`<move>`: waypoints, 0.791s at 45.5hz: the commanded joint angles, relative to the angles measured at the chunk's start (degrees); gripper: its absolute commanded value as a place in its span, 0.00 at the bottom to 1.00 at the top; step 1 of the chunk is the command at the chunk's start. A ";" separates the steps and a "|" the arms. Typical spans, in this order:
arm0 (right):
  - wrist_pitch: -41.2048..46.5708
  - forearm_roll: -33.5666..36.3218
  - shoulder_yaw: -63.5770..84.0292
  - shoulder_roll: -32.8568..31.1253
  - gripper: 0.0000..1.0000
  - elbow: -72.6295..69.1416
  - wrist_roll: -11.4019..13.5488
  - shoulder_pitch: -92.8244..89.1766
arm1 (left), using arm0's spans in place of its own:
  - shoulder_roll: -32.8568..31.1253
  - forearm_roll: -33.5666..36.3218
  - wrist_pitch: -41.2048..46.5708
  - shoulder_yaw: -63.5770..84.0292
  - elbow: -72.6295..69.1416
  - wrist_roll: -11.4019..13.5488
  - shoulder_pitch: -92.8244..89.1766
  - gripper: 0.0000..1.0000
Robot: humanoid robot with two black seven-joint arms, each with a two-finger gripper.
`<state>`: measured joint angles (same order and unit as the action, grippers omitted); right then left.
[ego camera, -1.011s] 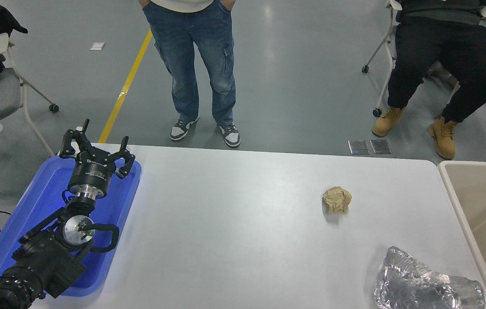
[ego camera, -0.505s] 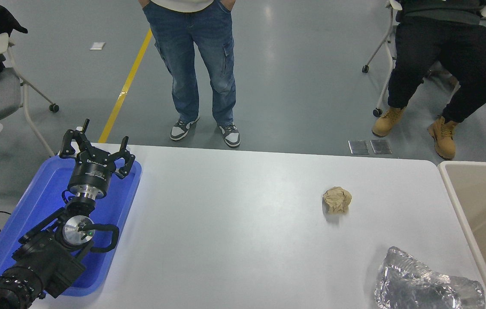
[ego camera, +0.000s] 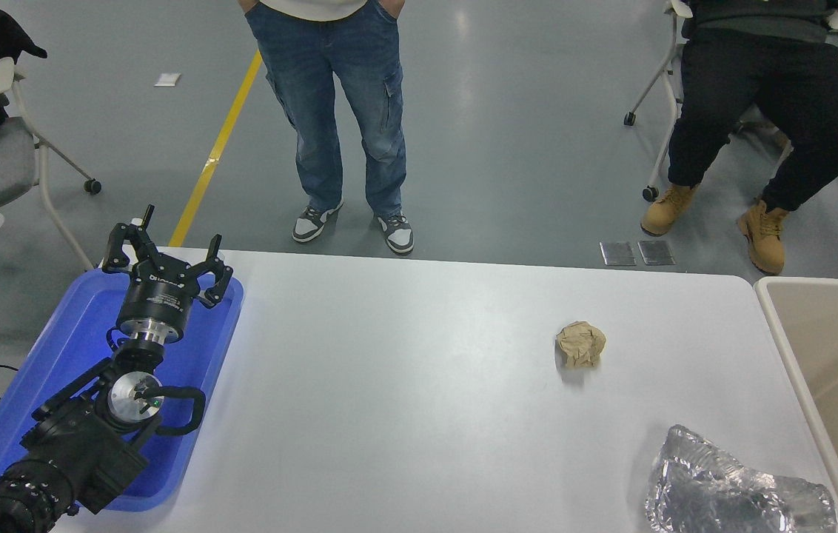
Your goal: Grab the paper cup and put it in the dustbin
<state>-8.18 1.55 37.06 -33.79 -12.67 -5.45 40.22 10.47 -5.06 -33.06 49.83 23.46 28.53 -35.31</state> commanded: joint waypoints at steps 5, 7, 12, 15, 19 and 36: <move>1.49 -0.85 12.76 0.13 1.00 -2.44 0.00 15.22 | -0.01 0.05 0.01 0.00 0.00 -0.05 -0.02 1.00; 2.54 -0.85 13.82 0.31 1.00 -4.37 0.00 18.47 | -0.01 0.05 0.01 0.00 0.00 0.04 -0.02 1.00; 4.13 -0.94 14.79 0.22 1.00 -9.03 0.00 26.64 | -0.01 0.05 -0.08 0.00 0.00 -0.05 -0.02 1.00; 4.31 -0.94 15.67 0.22 1.00 -11.32 0.00 30.95 | -0.01 0.05 0.01 0.00 0.00 -0.05 -0.02 1.00; 4.31 -2.08 19.88 0.48 1.00 -14.13 0.00 36.40 | -0.01 0.05 0.01 0.00 0.00 -0.05 -0.02 1.00; 14.67 -6.38 32.63 6.28 1.00 -36.36 0.00 61.37 | -0.01 0.05 0.01 0.00 0.00 -0.05 -0.02 1.00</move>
<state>-0.16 -2.67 64.18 -30.56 -35.29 -5.45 85.85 10.43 -5.00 -33.10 49.83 23.48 28.46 -35.33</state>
